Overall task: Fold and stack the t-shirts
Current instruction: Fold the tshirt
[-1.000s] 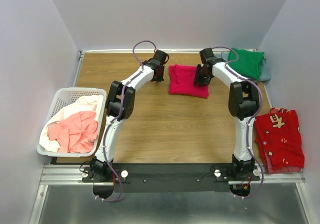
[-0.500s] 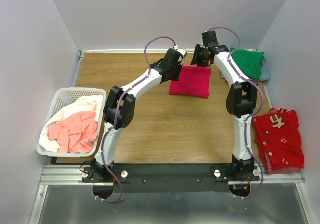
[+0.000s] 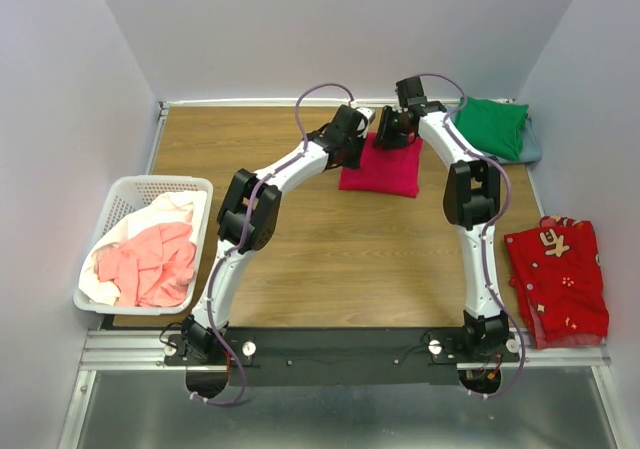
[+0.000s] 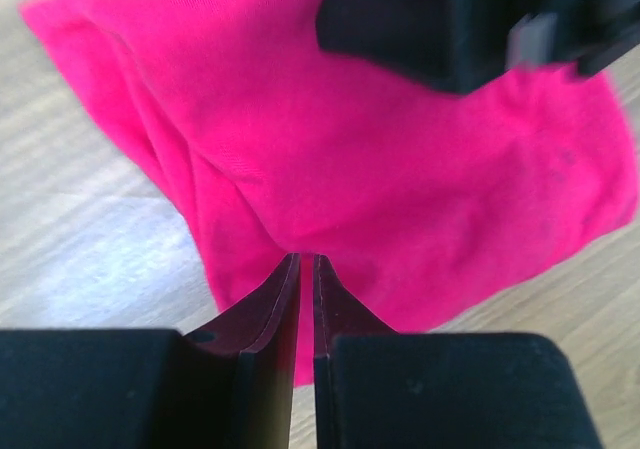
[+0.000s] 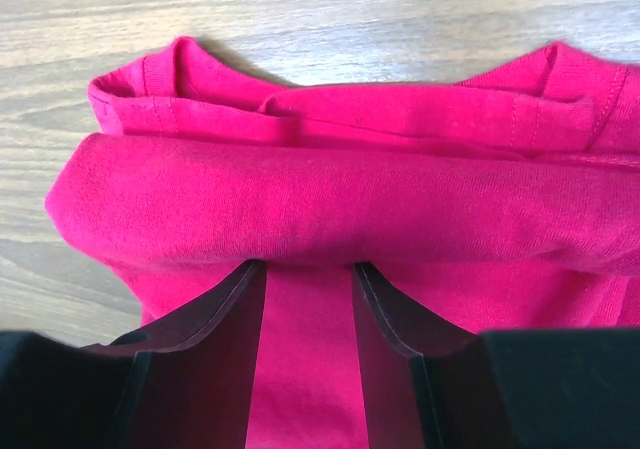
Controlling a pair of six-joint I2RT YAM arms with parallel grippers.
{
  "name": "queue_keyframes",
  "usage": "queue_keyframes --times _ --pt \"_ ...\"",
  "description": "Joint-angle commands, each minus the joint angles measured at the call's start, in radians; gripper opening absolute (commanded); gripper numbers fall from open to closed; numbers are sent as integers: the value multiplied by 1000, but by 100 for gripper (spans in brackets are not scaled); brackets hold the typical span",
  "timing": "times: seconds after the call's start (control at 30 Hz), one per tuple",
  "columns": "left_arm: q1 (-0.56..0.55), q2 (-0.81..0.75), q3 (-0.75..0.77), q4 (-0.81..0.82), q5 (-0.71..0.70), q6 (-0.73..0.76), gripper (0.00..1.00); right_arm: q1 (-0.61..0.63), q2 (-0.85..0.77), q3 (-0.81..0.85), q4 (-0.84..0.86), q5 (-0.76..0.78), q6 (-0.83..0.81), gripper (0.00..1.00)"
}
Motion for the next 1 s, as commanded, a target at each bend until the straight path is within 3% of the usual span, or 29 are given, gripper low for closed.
queue_keyframes --times 0.0,0.17,0.6,0.97 --pt "-4 63 1 -57 19 -23 19 -4 50 49 10 12 -5 49" --pt "-6 112 27 -155 -13 -35 19 -4 120 90 14 41 23 48" --pt "-15 112 -77 -290 -51 -24 19 -10 208 198 47 41 89 50" --pt "-15 -18 -333 -230 -21 -52 19 1 102 -55 59 -54 87 48"
